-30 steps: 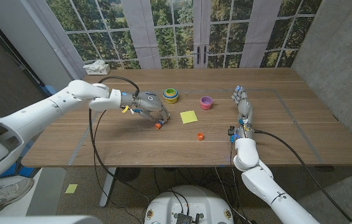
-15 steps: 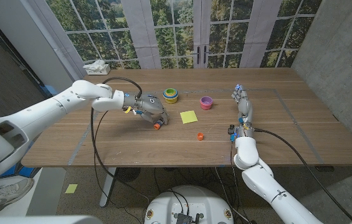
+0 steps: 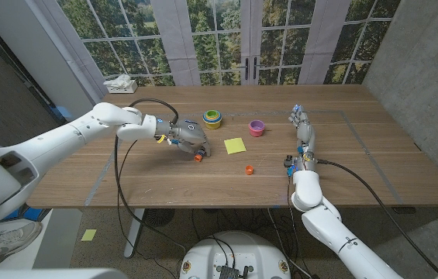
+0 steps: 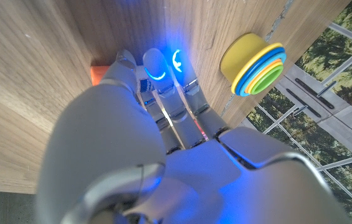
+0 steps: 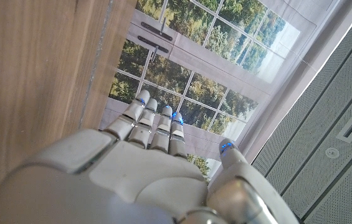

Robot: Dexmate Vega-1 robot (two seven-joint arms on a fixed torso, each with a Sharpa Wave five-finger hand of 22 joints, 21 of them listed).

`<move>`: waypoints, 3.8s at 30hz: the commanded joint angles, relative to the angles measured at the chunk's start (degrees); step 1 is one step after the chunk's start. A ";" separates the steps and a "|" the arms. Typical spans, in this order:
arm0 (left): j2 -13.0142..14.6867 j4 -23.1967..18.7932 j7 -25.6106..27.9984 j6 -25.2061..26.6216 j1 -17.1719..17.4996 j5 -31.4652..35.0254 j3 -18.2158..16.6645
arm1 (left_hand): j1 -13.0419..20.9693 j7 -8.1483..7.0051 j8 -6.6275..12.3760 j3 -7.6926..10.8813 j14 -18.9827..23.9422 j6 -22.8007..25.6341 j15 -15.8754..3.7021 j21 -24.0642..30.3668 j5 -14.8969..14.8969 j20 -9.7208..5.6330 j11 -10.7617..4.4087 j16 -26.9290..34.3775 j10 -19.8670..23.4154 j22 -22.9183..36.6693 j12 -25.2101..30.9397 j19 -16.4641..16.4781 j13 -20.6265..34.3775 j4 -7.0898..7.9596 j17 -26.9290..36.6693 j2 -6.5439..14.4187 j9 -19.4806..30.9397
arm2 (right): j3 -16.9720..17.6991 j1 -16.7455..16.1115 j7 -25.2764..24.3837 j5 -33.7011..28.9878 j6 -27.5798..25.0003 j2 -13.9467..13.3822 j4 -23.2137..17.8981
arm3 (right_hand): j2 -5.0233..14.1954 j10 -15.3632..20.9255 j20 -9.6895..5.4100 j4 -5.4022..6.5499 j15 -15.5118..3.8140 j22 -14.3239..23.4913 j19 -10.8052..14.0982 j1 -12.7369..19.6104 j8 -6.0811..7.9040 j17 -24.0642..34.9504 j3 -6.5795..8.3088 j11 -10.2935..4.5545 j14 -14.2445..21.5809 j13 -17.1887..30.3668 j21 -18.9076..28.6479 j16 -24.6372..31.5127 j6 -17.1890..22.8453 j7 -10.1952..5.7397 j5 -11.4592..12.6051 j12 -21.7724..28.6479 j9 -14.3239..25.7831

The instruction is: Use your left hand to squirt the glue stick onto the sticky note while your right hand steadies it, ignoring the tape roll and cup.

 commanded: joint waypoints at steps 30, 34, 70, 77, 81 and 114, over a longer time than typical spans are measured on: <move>-2.24 3.36 -11.31 5.19 2.12 -6.11 1.86 | -13.23 6.18 0.78 11.03 -13.18 2.98 -2.12 -12.07 -0.60 -6.64 1.11 -53.25 4.34 -1.28 0.30 -2.53 0.13 -0.88 -14.46 -2.43 0.55 | -0.32 0.05 -3.17 -5.56 -1.34 -0.38 -2.32 | -0.08 1.81 -1.32 -0.68 -0.01 0.11 1.64 -0.31 -0.09 -0.16 0.18 -0.21 2.15 0.33 -0.79 0.60 0.02 -1.00 -0.12 0.63 0.15; -2.33 3.66 -10.33 5.52 2.55 -6.03 2.00 | -11.11 6.35 1.20 13.01 -11.57 4.65 -2.23 -12.48 -0.64 -6.99 1.68 -53.80 6.60 -0.93 1.00 -2.29 0.25 -1.55 -13.91 -1.34 0.61 | -0.38 0.09 -3.54 -5.94 -1.60 -0.26 -2.39 | -0.05 2.02 -1.34 -0.77 -0.08 0.11 1.79 -0.29 -0.07 -0.15 0.16 -0.23 2.34 0.33 -0.88 0.65 0.07 -1.06 -0.12 0.67 0.15; -1.59 2.56 -3.45 9.98 5.43 -8.94 -0.42 | 3.08 11.44 3.72 13.22 7.57 21.24 -2.12 -0.26 -0.88 -7.60 3.60 -41.56 24.62 0.37 9.74 -2.76 12.74 -1.31 0.12 -1.75 4.06 | -1.22 1.17 -3.63 -7.11 -3.30 -1.22 -3.12 | -0.08 2.35 -1.66 -1.35 -0.19 0.12 2.43 -0.34 0.04 -0.20 0.01 -0.27 2.58 0.38 -1.95 0.39 0.44 -0.87 -0.15 0.46 0.16; -0.36 -1.12 0.58 14.69 7.76 -7.64 -2.57 | 2.79 10.75 4.61 13.44 7.00 20.63 -2.05 0.01 -0.92 -7.42 3.24 -40.84 25.03 0.15 10.18 -3.64 14.62 -1.03 2.55 -1.33 5.87 | -1.08 0.96 -3.37 -7.02 -2.53 -1.48 -3.02 | -0.09 2.51 -1.60 -1.43 -0.16 0.12 2.49 -0.38 0.05 -0.23 -0.01 -0.14 2.66 0.39 -2.19 0.33 0.53 -0.86 -0.15 0.47 0.16; 0.23 -3.00 3.88 16.71 9.17 -7.18 -3.76 | 2.10 10.30 6.54 13.71 6.44 21.53 -2.03 0.32 -0.75 -7.30 2.43 -40.38 25.49 0.05 10.52 -4.15 16.54 -0.85 4.84 -1.00 8.02 | -0.97 0.68 -3.19 -7.00 -2.17 -1.69 -3.17 | -0.11 2.55 -1.65 -1.48 -0.23 0.12 2.56 -0.40 0.05 -0.25 -0.02 -0.23 2.70 0.39 -2.30 0.29 0.56 -0.85 -0.16 0.45 0.16; 2.10 -13.65 10.74 29.62 18.89 -11.03 -11.47 | -1.46 9.09 12.83 17.14 4.64 17.84 -2.01 -0.51 1.74 -6.81 1.27 -40.00 25.24 2.37 10.65 -5.40 24.95 -0.32 13.44 -0.88 17.03 | 0.24 -2.35 -3.27 -8.91 -0.93 -2.39 -5.83 | -0.10 3.25 -1.76 -1.77 -0.35 0.13 3.09 -0.60 0.19 -0.36 -0.06 -0.02 2.98 0.42 -3.24 -0.01 1.31 -0.92 -0.16 0.46 0.17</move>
